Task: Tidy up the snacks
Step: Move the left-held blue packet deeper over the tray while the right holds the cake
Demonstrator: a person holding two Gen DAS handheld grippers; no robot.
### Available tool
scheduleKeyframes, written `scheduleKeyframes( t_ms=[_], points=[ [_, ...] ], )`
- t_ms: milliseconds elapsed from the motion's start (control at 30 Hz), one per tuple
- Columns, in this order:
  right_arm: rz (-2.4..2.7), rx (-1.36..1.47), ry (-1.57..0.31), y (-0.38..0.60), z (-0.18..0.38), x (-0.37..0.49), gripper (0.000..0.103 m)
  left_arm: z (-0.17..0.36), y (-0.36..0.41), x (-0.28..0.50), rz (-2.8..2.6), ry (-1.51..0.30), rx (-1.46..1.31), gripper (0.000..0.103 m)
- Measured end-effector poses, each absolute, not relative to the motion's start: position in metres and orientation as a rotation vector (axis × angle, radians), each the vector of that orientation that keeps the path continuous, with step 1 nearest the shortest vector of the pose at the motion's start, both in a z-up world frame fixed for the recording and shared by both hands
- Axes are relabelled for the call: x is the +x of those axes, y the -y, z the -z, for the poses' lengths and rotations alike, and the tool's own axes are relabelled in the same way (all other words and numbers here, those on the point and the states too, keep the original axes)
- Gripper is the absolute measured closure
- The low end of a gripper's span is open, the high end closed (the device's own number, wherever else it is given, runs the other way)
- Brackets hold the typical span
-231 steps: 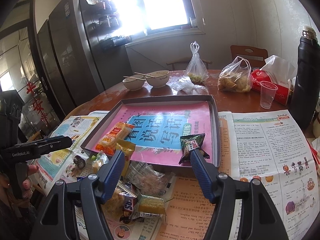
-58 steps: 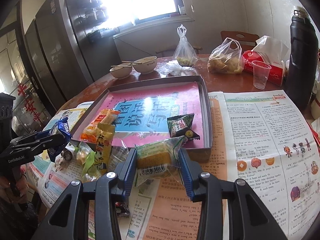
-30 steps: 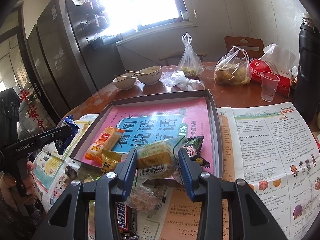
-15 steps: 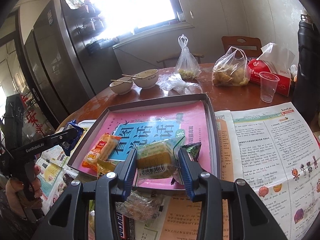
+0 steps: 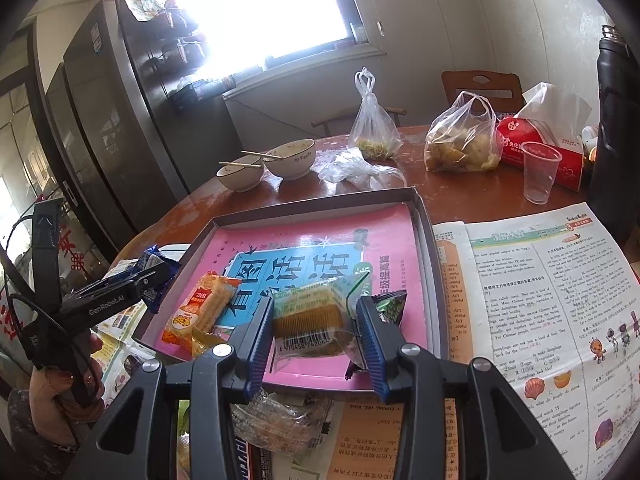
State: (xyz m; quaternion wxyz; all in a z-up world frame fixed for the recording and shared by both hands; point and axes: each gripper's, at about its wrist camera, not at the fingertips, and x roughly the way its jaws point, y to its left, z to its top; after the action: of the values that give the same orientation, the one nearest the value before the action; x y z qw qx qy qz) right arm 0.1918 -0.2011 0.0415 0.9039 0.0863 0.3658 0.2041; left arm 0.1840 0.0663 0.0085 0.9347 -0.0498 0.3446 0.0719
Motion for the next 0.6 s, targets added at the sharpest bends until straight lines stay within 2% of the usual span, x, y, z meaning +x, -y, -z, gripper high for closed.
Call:
scheduleKeyframes(
  t_ms=[600],
  points=[
    [-0.420, 0.170, -0.770, 0.197, -0.029, 0.200, 0.061, 0.010, -0.044, 0.190, -0.130, -0.759, -0.051, 0.048]
  ],
)
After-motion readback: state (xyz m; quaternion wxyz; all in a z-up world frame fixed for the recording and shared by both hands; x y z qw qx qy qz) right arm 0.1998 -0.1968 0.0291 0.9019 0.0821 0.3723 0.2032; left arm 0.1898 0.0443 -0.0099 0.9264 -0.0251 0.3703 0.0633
